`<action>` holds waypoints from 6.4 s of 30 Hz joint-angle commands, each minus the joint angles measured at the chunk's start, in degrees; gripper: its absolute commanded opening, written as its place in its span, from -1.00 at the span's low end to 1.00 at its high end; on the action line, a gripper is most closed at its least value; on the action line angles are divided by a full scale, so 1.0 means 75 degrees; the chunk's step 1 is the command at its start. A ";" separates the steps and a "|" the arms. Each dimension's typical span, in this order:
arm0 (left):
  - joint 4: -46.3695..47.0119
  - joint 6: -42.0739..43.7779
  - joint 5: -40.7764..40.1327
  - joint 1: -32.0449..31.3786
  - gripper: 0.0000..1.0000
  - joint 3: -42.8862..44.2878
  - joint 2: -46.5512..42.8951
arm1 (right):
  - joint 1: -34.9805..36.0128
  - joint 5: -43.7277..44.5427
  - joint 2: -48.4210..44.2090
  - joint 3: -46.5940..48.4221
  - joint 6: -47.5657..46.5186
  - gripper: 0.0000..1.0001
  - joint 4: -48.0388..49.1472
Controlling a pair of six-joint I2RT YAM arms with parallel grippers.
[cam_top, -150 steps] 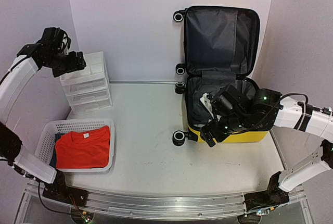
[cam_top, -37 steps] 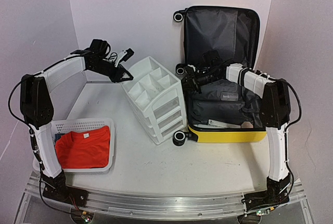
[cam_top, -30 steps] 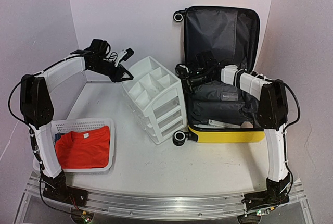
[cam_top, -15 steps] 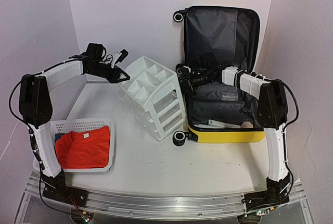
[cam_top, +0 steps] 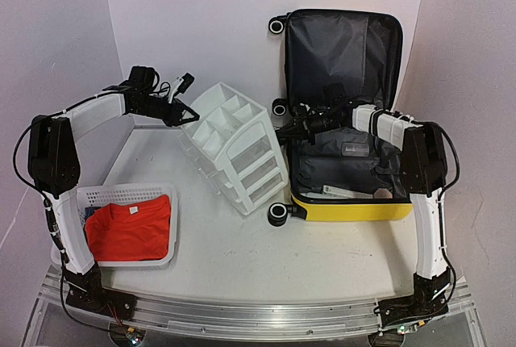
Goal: Open, take out, and arrange the luggage
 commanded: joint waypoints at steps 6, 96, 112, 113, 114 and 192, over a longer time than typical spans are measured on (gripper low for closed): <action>0.0933 -0.0489 0.1204 -0.0001 -1.00 0.0377 -0.0446 | 0.0842 -0.1189 0.0665 0.0502 -0.0131 -1.00 0.0318; 0.0999 -0.2053 -0.0665 0.0007 -1.00 -0.0242 -0.1347 | -0.0495 0.1364 -0.1810 -0.2011 -0.1667 -0.56 -0.0576; -0.0028 -0.4596 -0.3686 0.0010 -1.00 0.0175 -0.1436 | -0.0937 0.2263 -0.3292 -0.3730 -0.2764 -0.26 -0.1440; -0.0064 -0.4767 -0.3820 -0.0009 -1.00 0.0241 -0.1405 | -0.0937 0.2322 -0.3410 -0.3869 -0.2825 -0.25 -0.1459; -0.0126 -0.4914 -0.3992 -0.0033 -1.00 0.0338 -0.1368 | -0.0935 0.2385 -0.3513 -0.4002 -0.2875 -0.25 -0.1472; -0.0046 -0.5189 -0.3775 -0.2085 0.95 -0.3272 -0.4472 | 0.1950 0.4765 -0.1566 -0.0025 -0.3813 0.80 -0.1451</action>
